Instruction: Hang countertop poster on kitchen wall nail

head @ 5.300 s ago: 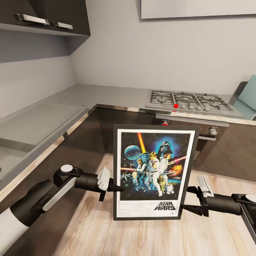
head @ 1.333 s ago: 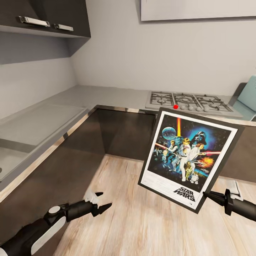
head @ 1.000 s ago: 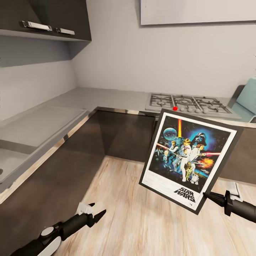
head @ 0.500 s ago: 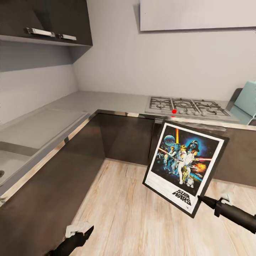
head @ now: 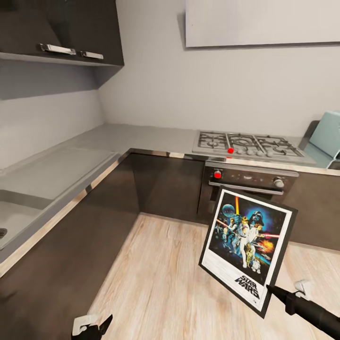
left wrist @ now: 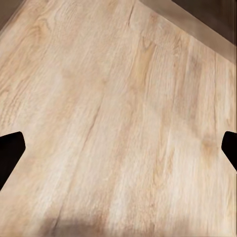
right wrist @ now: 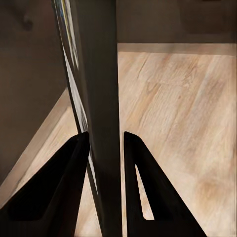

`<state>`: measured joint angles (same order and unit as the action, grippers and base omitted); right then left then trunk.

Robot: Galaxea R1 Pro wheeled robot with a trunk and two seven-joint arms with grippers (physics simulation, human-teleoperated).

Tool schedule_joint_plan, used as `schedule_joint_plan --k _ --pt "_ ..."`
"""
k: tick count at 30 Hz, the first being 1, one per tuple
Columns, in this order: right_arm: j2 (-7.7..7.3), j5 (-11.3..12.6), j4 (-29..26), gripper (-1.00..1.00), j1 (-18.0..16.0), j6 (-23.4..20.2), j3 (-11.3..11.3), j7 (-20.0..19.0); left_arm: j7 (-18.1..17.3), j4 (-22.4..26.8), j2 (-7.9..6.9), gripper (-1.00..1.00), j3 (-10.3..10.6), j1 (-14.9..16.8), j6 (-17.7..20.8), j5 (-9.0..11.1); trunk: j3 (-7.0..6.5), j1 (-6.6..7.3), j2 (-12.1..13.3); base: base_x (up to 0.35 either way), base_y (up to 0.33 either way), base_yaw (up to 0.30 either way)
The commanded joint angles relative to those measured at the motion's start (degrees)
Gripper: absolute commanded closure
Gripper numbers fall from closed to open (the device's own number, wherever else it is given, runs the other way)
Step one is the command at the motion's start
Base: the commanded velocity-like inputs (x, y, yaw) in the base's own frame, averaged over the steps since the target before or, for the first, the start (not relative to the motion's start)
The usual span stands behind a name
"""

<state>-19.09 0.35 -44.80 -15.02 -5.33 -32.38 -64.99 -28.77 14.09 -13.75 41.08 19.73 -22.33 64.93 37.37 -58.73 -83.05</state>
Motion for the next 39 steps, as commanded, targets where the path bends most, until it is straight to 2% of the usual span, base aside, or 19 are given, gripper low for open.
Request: schedule_joint_plan --k 1,6,11,14,31,33,36,39 --pt "0.04 0.1 0.0 1.00 0.0 -0.4 -0.2 -0.3 -0.3 -0.1 0.03 -1.00 0.5 0.0 -0.2 0.6 0.03 0.00 0.0 0.000 0.000 0.000" --pt "-0.05 -0.1 0.2 1.00 0.6 0.2 -0.2 -0.1 -0.5 -0.3 0.38 -1.00 0.5 0.0 0.1 0.6 -0.23 0.00 0.0 0.000 0.000 -0.049" --pt "-0.20 -0.1 0.2 1.00 2.1 0.4 -0.3 0.1 -0.5 -0.4 1.80 -1.00 0.5 0.0 0.2 0.6 -0.65 0.00 0.0 0.000 0.000 -0.045" --pt "-0.24 -0.1 0.2 1.00 3.7 0.5 -0.4 0.3 -0.4 -0.6 2.18 -1.00 0.4 0.0 0.1 0.6 -0.86 0.00 0.0 0.000 0.000 -0.010" --pt "-0.33 -0.1 0.4 1.00 4.7 0.9 -0.4 0.5 0.0 -1.7 2.24 -1.00 0.2 0.0 0.1 0.7 -3.99 3.74 6.8 0.000 0.000 0.000" --pt "-0.31 0.0 0.4 1.00 6.0 4.6 -0.4 0.3 0.0 -1.7 2.24 -1.00 0.1 0.0 0.1 0.7 -4.35 4.18 7.6 0.000 0.000 0.000" --pt "-0.27 0.1 0.4 1.00 6.4 7.9 -0.4 0.2 0.0 -1.7 2.24 -1.00 0.1 0.0 0.1 0.7 -4.89 4.83 8.8 0.000 0.000 0.000" --pt "-0.24 0.1 0.4 1.00 6.7 9.5 -0.4 0.0 0.0 -1.7 2.24 -1.00 0.1 0.0 0.1 0.7 -5.43 5.49 10.0 0.000 0.000 0.000"
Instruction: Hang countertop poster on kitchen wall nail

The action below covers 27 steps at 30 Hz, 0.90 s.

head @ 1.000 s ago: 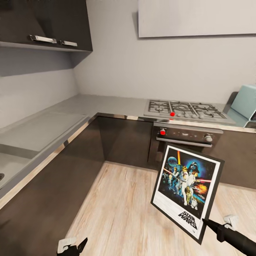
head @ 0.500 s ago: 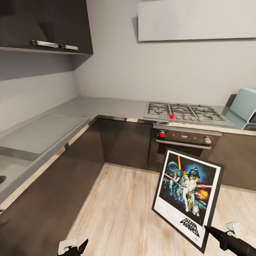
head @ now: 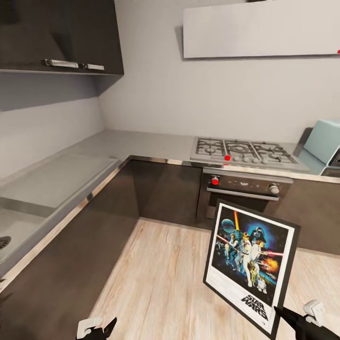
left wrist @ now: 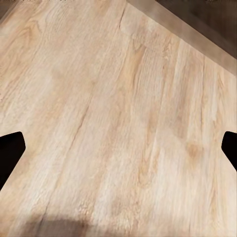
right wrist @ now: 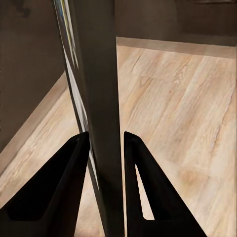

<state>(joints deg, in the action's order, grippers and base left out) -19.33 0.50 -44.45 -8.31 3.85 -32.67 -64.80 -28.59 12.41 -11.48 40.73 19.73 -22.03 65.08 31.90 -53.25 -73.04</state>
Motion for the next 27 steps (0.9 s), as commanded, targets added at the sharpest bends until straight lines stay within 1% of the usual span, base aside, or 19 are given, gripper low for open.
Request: schedule_joint_plan --k 1,19,20,22,24,27 --pt "0.00 0.0 0.0 1.00 0.0 0.7 -0.1 -0.3 -0.2 0.0 -0.03 -1.00 0.5 0.0 -0.2 0.6 -0.13 0.23 0.4 0.000 0.000 0.000" --pt "-0.17 0.0 -0.3 1.00 0.9 1.1 -0.3 -0.5 -0.2 0.0 -0.03 -1.00 0.5 0.0 -0.2 0.6 -3.37 4.18 7.6 0.000 0.000 0.000" --pt "-0.17 0.0 -0.3 1.00 0.9 1.1 -0.6 -0.5 -0.2 0.0 -0.03 -1.00 0.5 0.0 -0.2 0.6 -3.54 4.40 8.0 0.000 0.000 0.000" --pt "-0.18 -0.1 -0.4 1.00 0.9 1.2 -2.2 -0.4 -0.2 0.0 -0.03 -1.00 0.5 0.0 -0.2 0.6 -3.90 4.84 8.8 0.000 0.000 0.000" --pt "-0.18 -0.1 -0.4 1.00 0.9 1.2 -3.2 -0.4 -0.2 0.0 -0.03 -1.00 0.5 0.0 -0.2 0.6 -4.26 5.28 9.6 0.000 0.000 0.000" --pt "-0.18 -0.1 -0.3 1.00 1.0 1.2 -3.8 -0.4 -0.2 0.0 -0.03 -1.00 0.5 0.0 -0.2 0.6 -4.80 5.94 10.8 0.000 0.000 0.000"
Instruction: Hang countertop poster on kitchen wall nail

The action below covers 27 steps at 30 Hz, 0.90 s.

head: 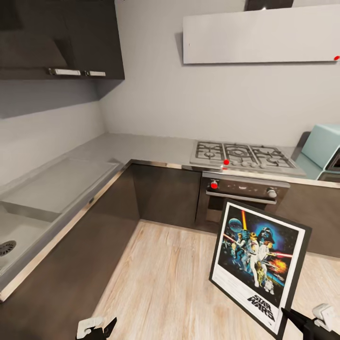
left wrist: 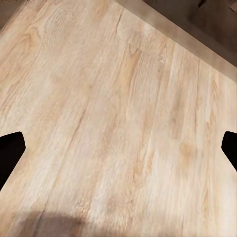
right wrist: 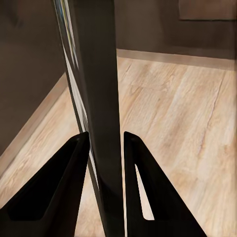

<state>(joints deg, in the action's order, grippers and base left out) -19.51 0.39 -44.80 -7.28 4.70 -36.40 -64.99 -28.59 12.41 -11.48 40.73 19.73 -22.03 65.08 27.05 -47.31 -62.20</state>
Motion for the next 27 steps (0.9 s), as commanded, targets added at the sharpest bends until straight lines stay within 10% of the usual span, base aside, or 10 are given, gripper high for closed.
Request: schedule_joint_plan --k 1,27 --pt "0.00 0.0 0.1 1.00 0.0 0.4 -0.2 -0.2 -0.2 0.0 -0.03 -1.00 0.5 0.0 -0.2 0.6 -0.13 0.22 0.4 0.000 0.000 0.000" --pt "0.00 -0.1 0.3 1.00 0.0 0.6 -0.5 0.1 -0.2 0.0 -0.03 -1.00 0.5 0.0 -0.1 0.6 -4.80 5.94 10.8 0.000 0.000 0.000"
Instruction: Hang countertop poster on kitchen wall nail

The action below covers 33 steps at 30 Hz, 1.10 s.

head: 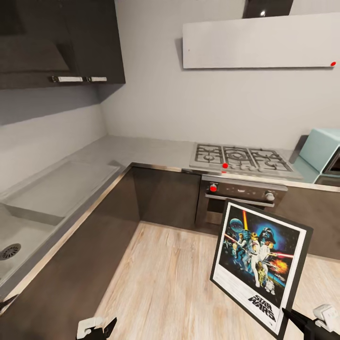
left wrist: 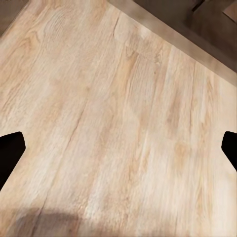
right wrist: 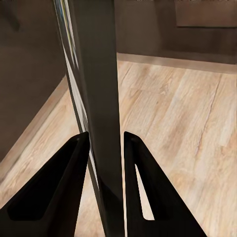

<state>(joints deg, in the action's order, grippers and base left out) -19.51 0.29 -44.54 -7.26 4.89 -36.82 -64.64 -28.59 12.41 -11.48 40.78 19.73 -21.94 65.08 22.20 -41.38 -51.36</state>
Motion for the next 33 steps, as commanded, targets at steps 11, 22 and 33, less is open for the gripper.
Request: schedule_joint_plan --k 11,22,33 --pt "0.00 0.0 0.1 1.00 0.0 0.4 -0.1 -0.2 -0.2 0.0 -0.03 -1.00 0.5 0.0 -0.2 0.6 -1.92 2.42 4.4 0.000 0.000 0.000" --pt "0.00 0.0 0.1 1.00 0.0 0.5 -0.1 -0.1 -0.2 0.0 -0.03 -1.00 0.5 0.0 -0.2 0.6 -3.89 4.83 8.8 0.000 0.000 0.000" --pt "0.00 0.0 0.1 1.00 0.0 0.5 -0.2 -0.1 -0.2 0.0 -0.03 -1.00 0.5 0.0 -0.2 0.6 -5.87 7.25 13.2 0.000 0.000 0.000"
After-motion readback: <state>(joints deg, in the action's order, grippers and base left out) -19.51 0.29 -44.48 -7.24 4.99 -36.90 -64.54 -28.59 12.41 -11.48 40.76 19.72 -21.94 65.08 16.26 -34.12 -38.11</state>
